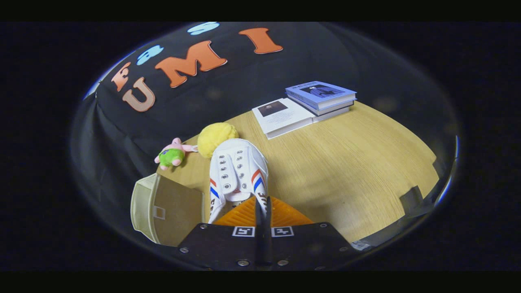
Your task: Open the storage box then place both shoes into the box .Put the left shoe in first, then the right shoe, with the right side of both shoes facing outward in a uniform manner.
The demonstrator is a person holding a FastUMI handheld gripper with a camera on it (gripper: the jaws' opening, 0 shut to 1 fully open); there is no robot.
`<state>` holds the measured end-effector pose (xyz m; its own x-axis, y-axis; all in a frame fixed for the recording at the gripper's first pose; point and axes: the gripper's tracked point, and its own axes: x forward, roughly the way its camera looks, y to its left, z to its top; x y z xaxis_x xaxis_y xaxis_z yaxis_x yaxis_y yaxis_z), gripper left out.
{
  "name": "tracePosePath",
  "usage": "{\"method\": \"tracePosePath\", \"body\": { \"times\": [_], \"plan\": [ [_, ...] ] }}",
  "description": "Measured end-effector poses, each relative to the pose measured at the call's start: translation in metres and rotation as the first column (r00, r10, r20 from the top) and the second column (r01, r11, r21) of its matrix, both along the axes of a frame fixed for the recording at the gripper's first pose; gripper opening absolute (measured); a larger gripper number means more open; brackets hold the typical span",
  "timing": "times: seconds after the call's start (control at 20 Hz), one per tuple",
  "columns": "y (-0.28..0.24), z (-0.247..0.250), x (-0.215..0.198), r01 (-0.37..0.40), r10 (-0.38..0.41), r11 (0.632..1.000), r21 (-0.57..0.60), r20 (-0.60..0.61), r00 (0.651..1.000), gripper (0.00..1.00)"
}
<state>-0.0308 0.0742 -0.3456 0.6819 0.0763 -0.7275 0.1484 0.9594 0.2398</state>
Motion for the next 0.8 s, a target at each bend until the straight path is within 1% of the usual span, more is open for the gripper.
{"method": "tracePosePath", "body": {
  "times": [0.25,0.5,0.8],
  "plan": [
    [0.061,0.03,-0.007,-0.013,0.009,0.997,0.075,0.046,0.999,0.0],
    [0.131,0.045,-0.021,-0.034,0.028,0.992,0.12,0.057,0.998,0.0],
    [0.207,0.048,-0.036,-0.091,0.084,0.99,0.105,0.078,0.993,0.0]
  ]
}}
